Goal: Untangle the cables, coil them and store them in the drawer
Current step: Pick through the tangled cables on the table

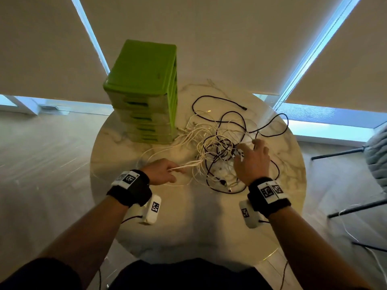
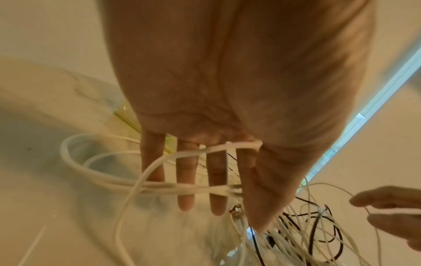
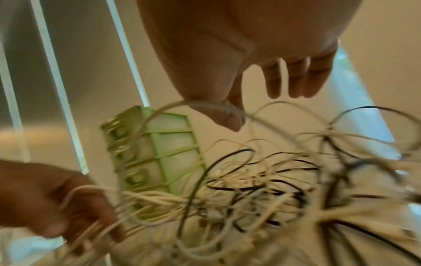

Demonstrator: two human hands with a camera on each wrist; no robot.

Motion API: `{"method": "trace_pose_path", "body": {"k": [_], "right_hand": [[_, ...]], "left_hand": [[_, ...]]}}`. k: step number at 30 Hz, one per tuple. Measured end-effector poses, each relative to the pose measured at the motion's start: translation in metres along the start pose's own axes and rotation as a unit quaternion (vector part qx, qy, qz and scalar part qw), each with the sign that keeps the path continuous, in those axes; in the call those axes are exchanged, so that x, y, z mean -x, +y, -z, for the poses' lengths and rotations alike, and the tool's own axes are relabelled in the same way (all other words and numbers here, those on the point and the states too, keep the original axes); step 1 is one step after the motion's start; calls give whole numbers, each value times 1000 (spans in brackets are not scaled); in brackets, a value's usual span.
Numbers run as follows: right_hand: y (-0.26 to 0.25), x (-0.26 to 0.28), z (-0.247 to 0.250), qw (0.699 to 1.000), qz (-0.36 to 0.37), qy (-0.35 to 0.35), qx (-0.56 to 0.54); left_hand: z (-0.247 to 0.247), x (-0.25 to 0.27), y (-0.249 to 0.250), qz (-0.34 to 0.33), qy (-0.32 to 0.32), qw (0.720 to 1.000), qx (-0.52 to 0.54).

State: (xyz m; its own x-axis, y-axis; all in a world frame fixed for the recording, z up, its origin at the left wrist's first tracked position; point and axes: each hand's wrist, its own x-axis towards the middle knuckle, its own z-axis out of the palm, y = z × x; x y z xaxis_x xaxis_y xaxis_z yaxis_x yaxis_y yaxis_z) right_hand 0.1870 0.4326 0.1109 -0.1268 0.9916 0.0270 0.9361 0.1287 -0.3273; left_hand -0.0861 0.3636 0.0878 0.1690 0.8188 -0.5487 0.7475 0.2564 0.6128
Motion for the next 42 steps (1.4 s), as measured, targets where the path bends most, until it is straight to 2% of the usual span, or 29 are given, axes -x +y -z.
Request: {"method": "trace_pose_path", "body": {"k": [1, 2, 4, 6, 8, 10, 13, 21, 23, 25, 26, 27, 29, 30, 31, 33, 35, 37, 39, 40, 42], "right_hand": [[-13, 1, -5, 998, 54, 12, -13], [-25, 1, -12, 993, 109, -7, -42], [-45, 1, -28, 973, 193, -101, -83], [-53, -2, -48, 958, 194, -204, -47], [-49, -6, -61, 957, 153, -244, 33], [-38, -9, -69, 964, 111, -229, 75], [-32, -13, -75, 975, 64, -203, 62], [-53, -28, -85, 972, 49, -214, 81], [-55, -33, -79, 975, 45, -213, 37], [-57, -34, -62, 976, 27, -184, -108], [-57, -33, -50, 963, 3, -161, -214], [-57, -33, -36, 933, -37, -140, -330], [-59, -34, -2, 842, -99, -117, -516], [-60, -36, 15, 813, -110, -109, -561], [-60, -39, 30, 797, -107, -105, -584], [-63, -41, 54, 784, -72, -115, -605], [-71, -39, 67, 776, -23, -154, -611], [-80, -34, 73, 776, 24, -190, -602], [-86, -30, 71, 790, 63, -178, -583], [-88, -29, 70, 808, 67, -153, -566], [-84, -28, 65, 845, 33, -108, -523]], "left_hand": [[2, -2, -4, 7, 6, 1000, 8], [4, -3, -7, 13, 11, 1000, 14], [7, -6, -13, 27, 35, 999, 17], [9, -8, -16, 27, 98, 995, 23], [13, -10, -21, 28, 176, 982, 55], [18, -13, -27, 37, 212, 972, 92], [20, -20, -39, 37, 220, 969, 110], [22, -27, -42, 58, 215, 957, 187], [23, -25, -41, 59, 221, 954, 193], [22, -25, -43, 59, 221, 949, 215], [21, -25, -42, 59, 222, 944, 235], [21, -26, -41, 65, 226, 938, 256], [22, -23, -33, 67, 252, 923, 284], [24, -21, -23, 60, 279, 912, 296], [27, -18, -12, 42, 317, 898, 302], [34, -6, 23, -32, 386, 875, 291], [37, 2, 59, -134, 373, 876, 274], [34, 1, 86, -189, 288, 912, 221], [27, -4, 105, -185, 221, 946, 151], [28, -5, 109, -183, 220, 948, 141], [32, -4, 112, -184, 261, 930, 181]]}}
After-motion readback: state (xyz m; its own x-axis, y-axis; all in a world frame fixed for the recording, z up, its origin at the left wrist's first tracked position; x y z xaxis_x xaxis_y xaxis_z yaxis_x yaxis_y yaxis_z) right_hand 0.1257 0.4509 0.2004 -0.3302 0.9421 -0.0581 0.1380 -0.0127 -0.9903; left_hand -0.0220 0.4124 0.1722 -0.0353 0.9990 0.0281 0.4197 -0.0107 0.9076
